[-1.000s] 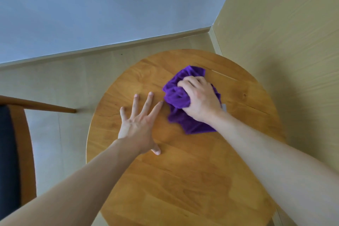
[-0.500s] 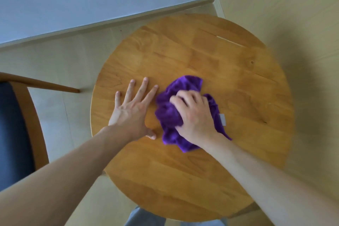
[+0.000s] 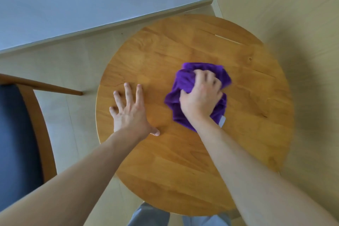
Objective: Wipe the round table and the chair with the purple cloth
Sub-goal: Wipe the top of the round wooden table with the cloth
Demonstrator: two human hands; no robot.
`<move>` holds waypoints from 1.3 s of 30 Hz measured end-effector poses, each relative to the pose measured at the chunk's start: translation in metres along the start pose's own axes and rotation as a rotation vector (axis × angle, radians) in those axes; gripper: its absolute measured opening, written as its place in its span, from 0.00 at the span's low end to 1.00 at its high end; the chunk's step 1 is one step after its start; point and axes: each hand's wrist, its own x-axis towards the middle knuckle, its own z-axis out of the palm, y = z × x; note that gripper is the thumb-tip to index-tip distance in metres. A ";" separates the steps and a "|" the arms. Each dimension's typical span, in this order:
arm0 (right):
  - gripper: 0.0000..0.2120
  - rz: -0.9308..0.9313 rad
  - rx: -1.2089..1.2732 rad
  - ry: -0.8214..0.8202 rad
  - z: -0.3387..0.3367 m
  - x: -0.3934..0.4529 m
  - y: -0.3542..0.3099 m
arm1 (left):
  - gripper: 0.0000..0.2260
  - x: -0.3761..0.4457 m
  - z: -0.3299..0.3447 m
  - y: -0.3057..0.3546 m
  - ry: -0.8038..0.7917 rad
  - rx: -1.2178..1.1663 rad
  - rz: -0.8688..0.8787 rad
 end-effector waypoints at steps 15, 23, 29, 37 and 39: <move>0.24 -0.124 0.009 -0.038 0.021 0.072 -0.070 | 0.63 -0.018 0.018 -0.065 0.071 -0.003 0.316; 0.31 -1.366 -0.032 -0.354 0.027 0.035 -0.053 | 0.68 -0.034 0.031 -0.062 0.159 -0.158 0.067; 0.27 -0.349 0.001 -0.080 0.037 0.071 -0.089 | 0.72 -0.033 0.029 -0.060 0.186 -0.259 0.023; 0.29 -1.193 0.062 -0.319 0.040 -0.014 -0.081 | 0.74 -0.039 0.039 -0.062 0.196 -0.256 -0.030; 0.31 -1.335 0.009 -0.352 0.039 0.017 -0.077 | 0.73 -0.041 0.038 -0.061 0.176 -0.266 -0.070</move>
